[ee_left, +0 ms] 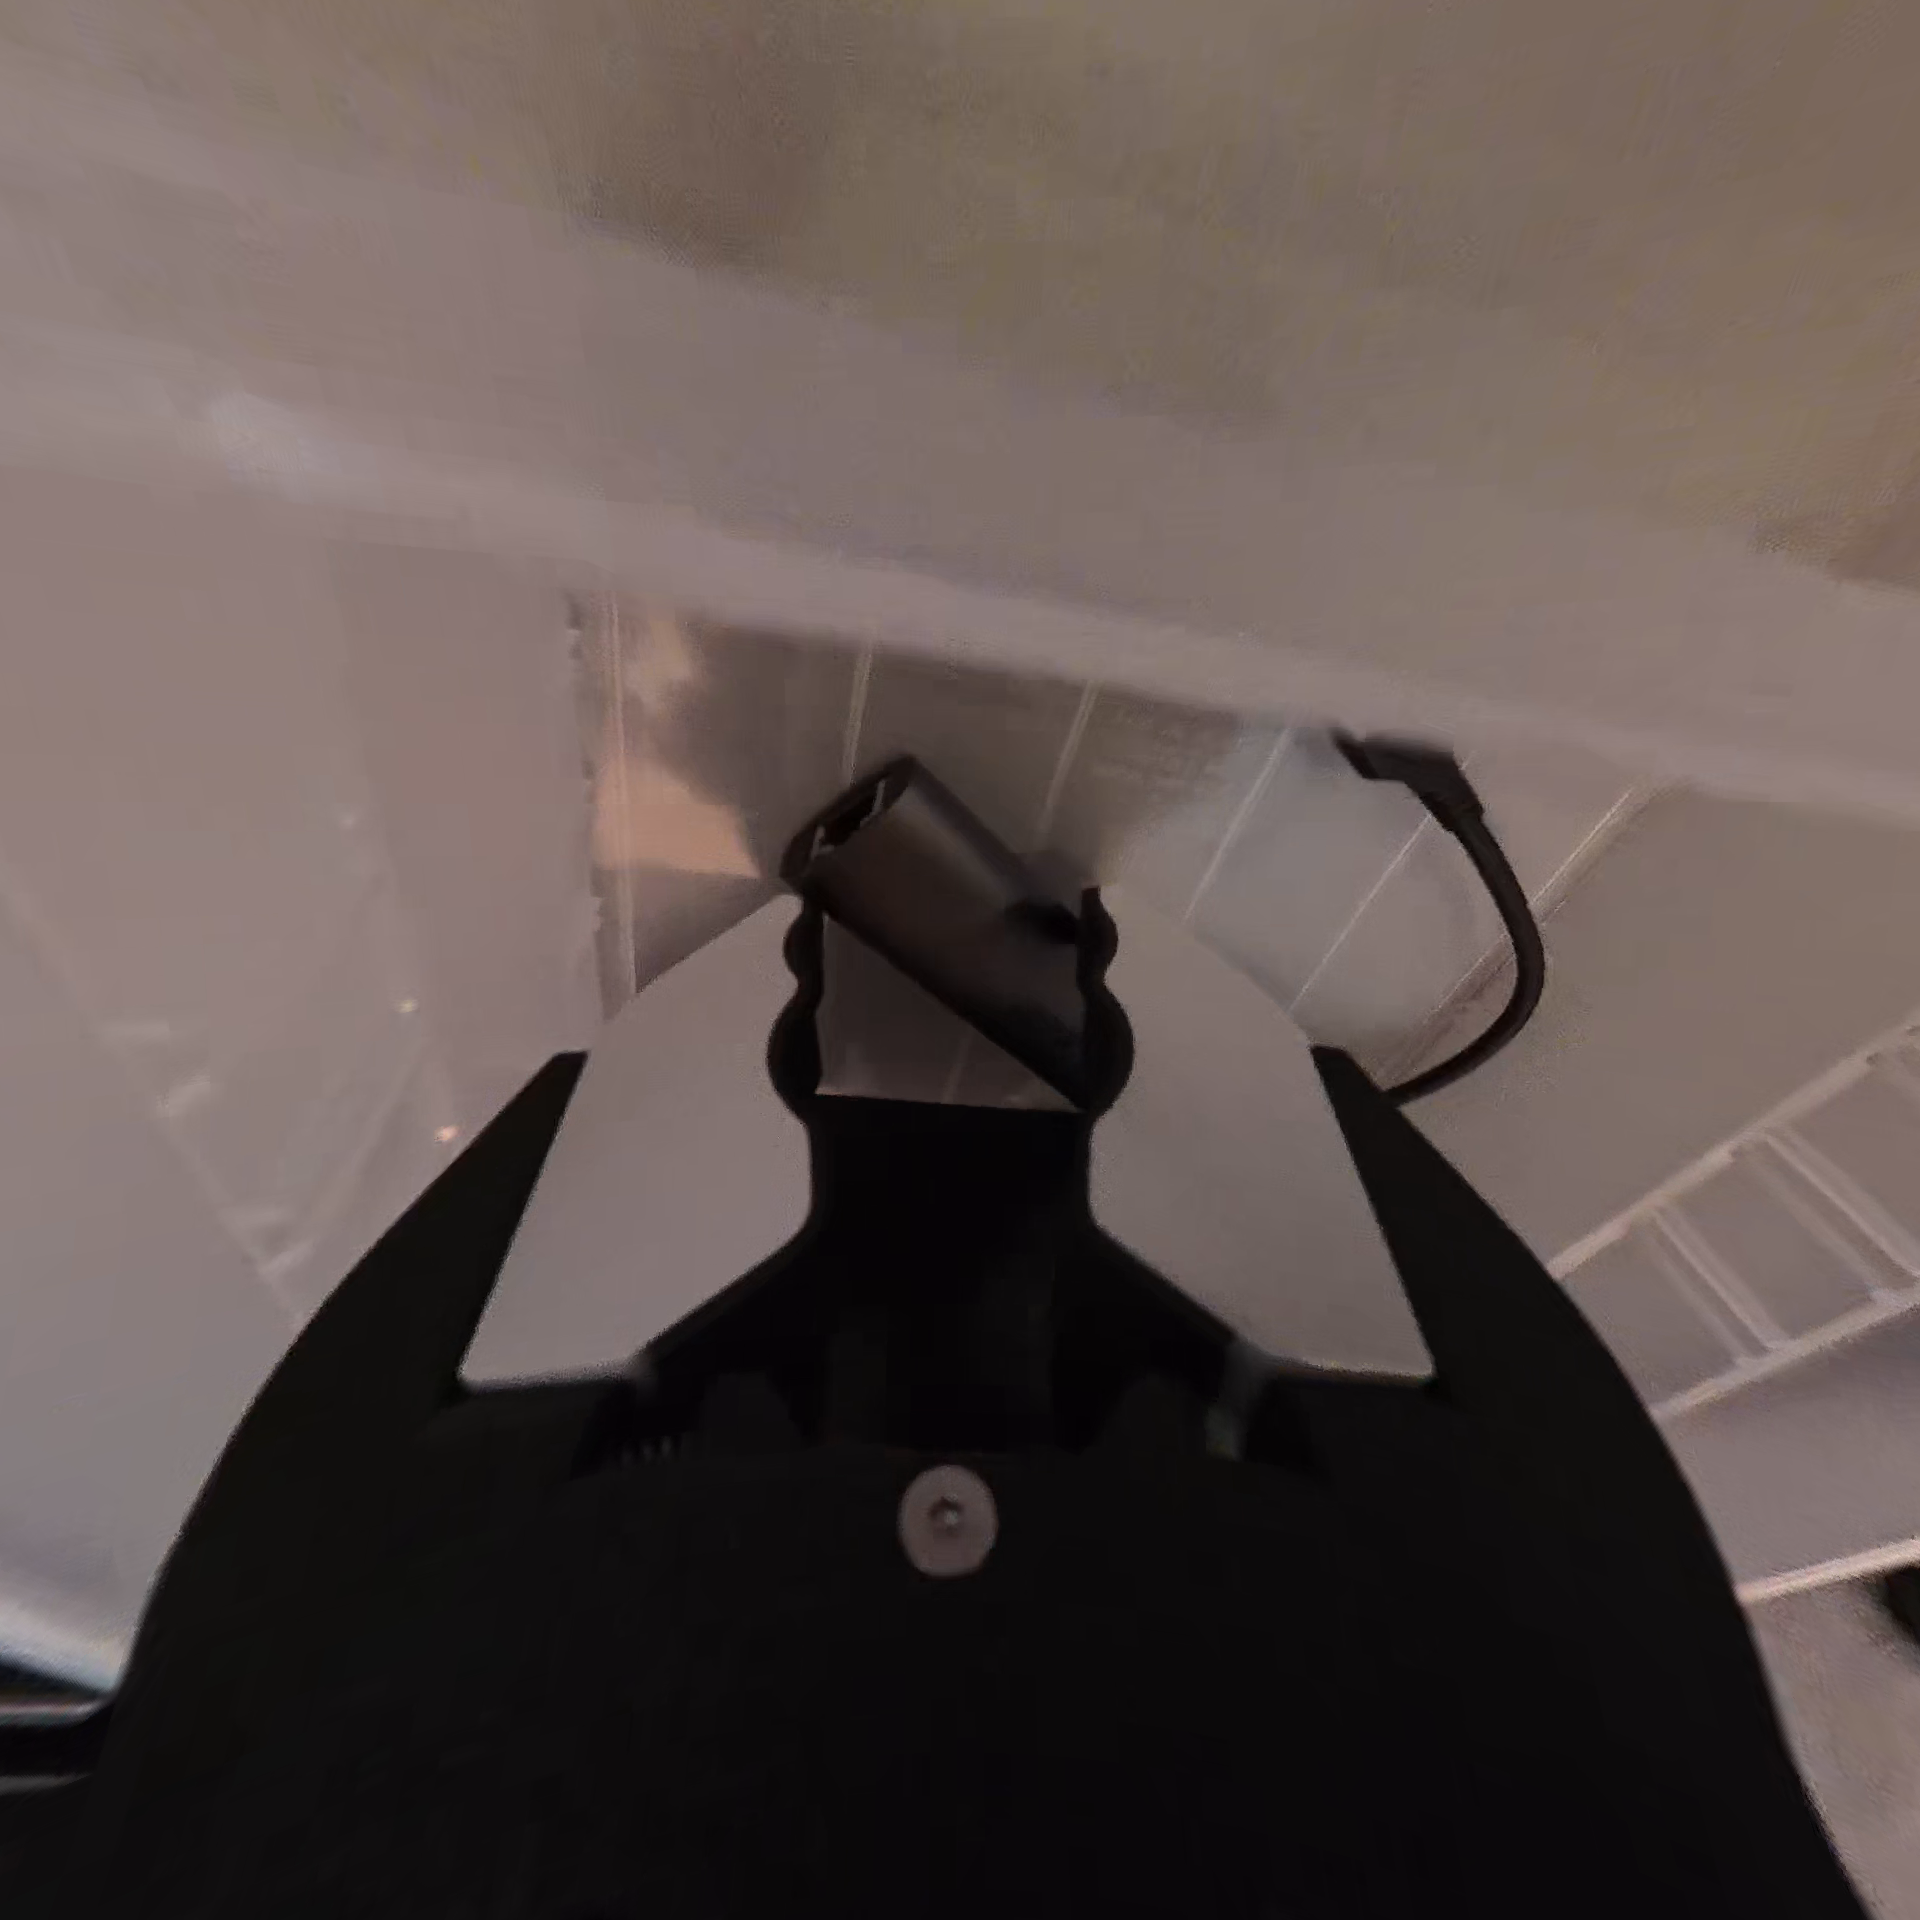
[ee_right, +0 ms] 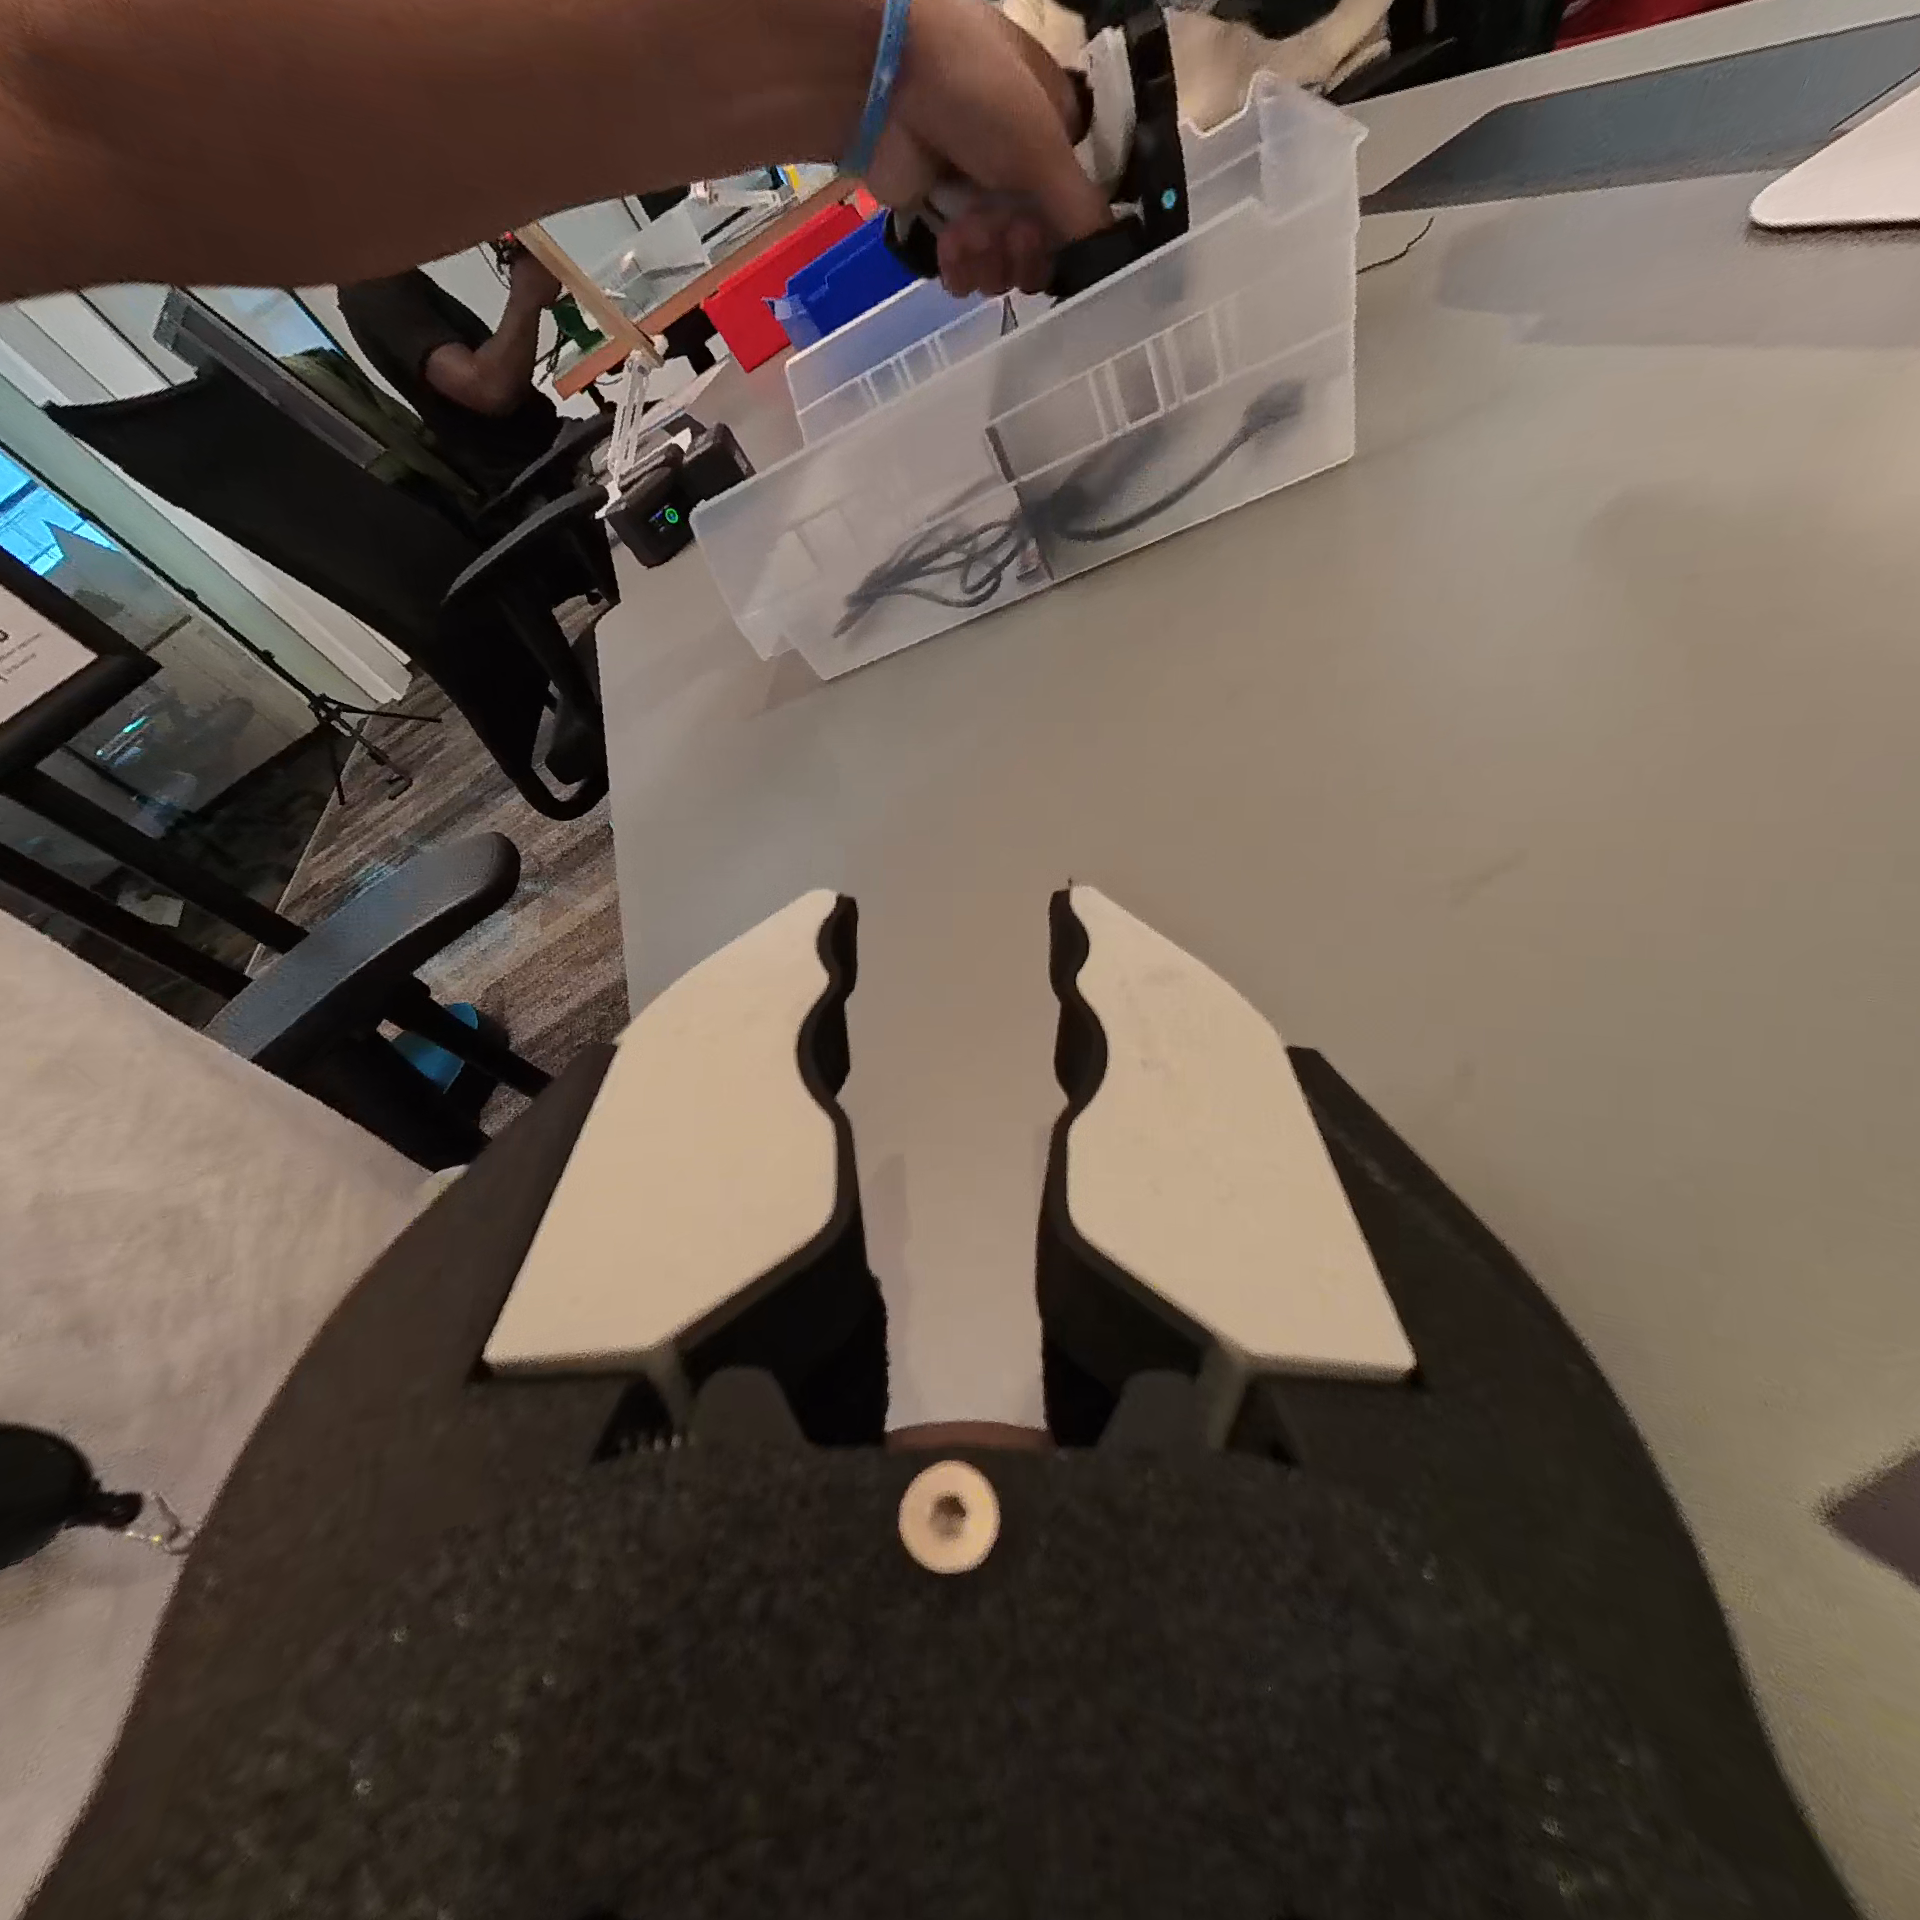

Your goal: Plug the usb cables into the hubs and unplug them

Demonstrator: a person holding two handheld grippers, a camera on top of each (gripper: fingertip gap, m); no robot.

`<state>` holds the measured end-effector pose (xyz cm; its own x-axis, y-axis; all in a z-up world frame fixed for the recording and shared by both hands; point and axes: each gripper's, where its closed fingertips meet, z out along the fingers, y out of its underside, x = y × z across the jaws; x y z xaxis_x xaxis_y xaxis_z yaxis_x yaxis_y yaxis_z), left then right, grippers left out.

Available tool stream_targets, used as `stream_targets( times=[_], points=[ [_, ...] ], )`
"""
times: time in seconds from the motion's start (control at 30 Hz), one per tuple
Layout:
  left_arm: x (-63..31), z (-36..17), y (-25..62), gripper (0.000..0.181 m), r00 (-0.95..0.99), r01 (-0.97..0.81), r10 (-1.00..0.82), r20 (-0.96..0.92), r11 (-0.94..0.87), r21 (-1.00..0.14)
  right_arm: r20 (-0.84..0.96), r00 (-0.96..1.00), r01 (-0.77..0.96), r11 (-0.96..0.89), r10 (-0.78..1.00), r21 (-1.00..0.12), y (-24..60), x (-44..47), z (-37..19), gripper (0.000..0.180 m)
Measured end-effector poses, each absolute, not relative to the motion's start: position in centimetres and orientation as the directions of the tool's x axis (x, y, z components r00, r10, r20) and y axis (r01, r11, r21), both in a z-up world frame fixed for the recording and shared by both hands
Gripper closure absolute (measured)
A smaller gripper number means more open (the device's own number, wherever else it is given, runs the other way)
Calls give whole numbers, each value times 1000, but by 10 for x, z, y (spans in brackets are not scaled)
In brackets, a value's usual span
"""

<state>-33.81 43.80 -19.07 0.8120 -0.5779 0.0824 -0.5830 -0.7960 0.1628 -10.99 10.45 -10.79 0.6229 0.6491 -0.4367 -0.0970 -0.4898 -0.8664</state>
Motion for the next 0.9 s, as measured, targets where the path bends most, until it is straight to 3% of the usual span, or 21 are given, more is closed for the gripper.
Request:
stream_targets(
  times=[0.1,0.2,0.37,0.47,0.57,0.63,0.77,0.9],
  points=[
    [-334,-190,440,140,769,-638,-635,69,-756,150,-434,620,-86,-494,654,-865,102,-112,-109,144],
    [-325,-176,450,147,725,-689,-688,29,-724,48,-421,628,-77,-486,654,-871,102,-111,-108,144],
    [-303,-113,453,150,636,-753,-769,-66,-600,-272,-409,647,-78,-477,644,-875,104,-107,-108,145],
    [-280,-57,429,150,527,-779,-829,-189,-383,-496,-415,646,-97,-470,641,-877,109,-107,-104,145],
    [-253,-10,383,150,360,-809,-831,-424,-52,-585,-465,632,-179,-467,620,-866,128,-106,-83,145],
    [-233,10,346,150,239,-816,-747,-620,192,-545,-494,607,-216,-470,622,-856,144,-109,-61,144],
    [-191,21,279,150,9,-812,-431,-903,524,-258,-483,565,-208,-452,669,-868,177,-123,-7,135],
    [-157,0,234,151,-103,-768,-224,-969,638,-65,-451,552,-156,-444,702,-882,192,-136,15,130]
  ],
)
